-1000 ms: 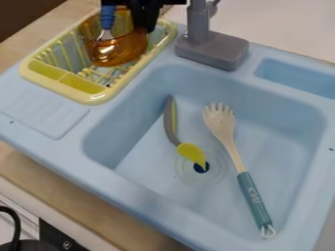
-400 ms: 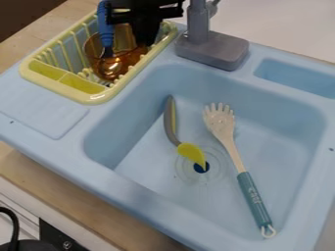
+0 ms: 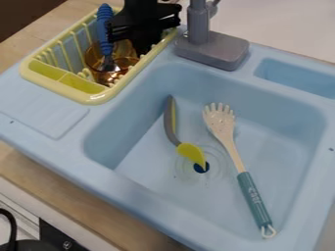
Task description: Moved the glass jar into the yellow basket
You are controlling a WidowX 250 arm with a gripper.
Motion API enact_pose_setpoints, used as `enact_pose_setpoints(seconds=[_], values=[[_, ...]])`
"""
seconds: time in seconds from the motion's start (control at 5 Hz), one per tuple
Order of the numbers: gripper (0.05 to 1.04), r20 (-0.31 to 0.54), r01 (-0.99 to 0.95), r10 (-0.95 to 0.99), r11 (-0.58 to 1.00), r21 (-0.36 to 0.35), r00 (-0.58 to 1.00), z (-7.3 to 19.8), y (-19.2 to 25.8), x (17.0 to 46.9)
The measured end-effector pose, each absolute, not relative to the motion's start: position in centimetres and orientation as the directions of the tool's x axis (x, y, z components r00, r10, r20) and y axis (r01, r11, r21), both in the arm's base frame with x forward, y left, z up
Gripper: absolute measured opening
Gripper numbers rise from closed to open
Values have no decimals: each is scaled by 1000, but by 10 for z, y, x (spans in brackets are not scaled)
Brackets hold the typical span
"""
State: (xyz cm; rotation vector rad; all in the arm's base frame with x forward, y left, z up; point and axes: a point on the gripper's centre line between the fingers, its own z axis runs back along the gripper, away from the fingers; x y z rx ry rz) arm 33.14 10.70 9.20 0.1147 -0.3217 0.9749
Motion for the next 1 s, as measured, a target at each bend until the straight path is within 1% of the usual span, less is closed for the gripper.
enact_pose_setpoints(seconds=[0.2,0.4,0.6,0.8,1.0], values=[[454,260,-811,817,563,-161,515,111,112,325],[753,281,-814,827,546,-197,487,128,118,315],[987,314,-798,819,557,-231,481,149,115,309],[1000,277,-788,788,599,-141,549,151,109,293],[1000,200,-778,781,618,-112,591,151,110,280]])
